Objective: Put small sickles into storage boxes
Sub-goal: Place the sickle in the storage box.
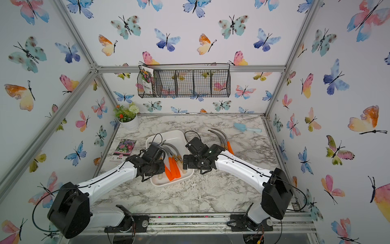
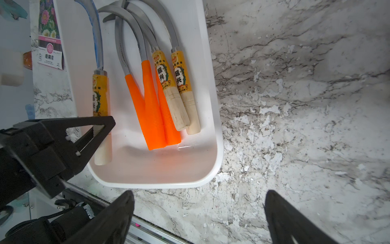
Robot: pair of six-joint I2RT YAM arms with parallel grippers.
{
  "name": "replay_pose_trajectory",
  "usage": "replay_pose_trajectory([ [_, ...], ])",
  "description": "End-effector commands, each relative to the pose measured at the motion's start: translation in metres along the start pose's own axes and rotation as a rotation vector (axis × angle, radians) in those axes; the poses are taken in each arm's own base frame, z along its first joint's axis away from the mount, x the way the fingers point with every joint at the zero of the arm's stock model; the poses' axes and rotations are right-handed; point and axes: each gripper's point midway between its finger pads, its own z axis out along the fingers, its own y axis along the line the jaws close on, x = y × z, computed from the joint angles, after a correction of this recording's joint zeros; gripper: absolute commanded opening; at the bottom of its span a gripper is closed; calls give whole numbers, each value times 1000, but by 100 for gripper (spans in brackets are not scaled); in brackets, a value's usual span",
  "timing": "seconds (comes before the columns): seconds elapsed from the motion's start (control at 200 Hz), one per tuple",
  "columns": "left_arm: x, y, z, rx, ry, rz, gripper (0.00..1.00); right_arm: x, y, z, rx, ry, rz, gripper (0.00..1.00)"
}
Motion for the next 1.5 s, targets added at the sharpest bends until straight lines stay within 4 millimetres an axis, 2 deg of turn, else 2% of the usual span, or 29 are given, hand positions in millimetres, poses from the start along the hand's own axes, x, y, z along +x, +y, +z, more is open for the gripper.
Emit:
replay_pose_trajectory([
  [0.0,-4,-2,11,19,-6,23,12,-5,4,-4,10,-13,-8,98],
  [0.155,-2,1,20,17,11,24,25,-8,5,-6,20,-17,-14,98],
  [0.33,-6,-6,16,36,8,41,44,-12,3,-10,37,-29,-22,98],
  [0.686,-25,-26,-17,109,-33,65,68,-20,-9,-16,114,-69,-47,98],
  [0.831,-32,-37,-32,162,-52,92,92,-22,-17,-15,164,-71,-59,98],
  [0.996,-34,-54,-48,241,-59,142,100,-22,-29,-8,203,-49,-57,98],
  [1.176,-33,-69,-61,296,-79,216,98,-26,-51,0,234,-34,-28,98],
  [1.492,-25,-94,-74,407,-102,298,98,-35,-102,14,324,-6,17,98],
])
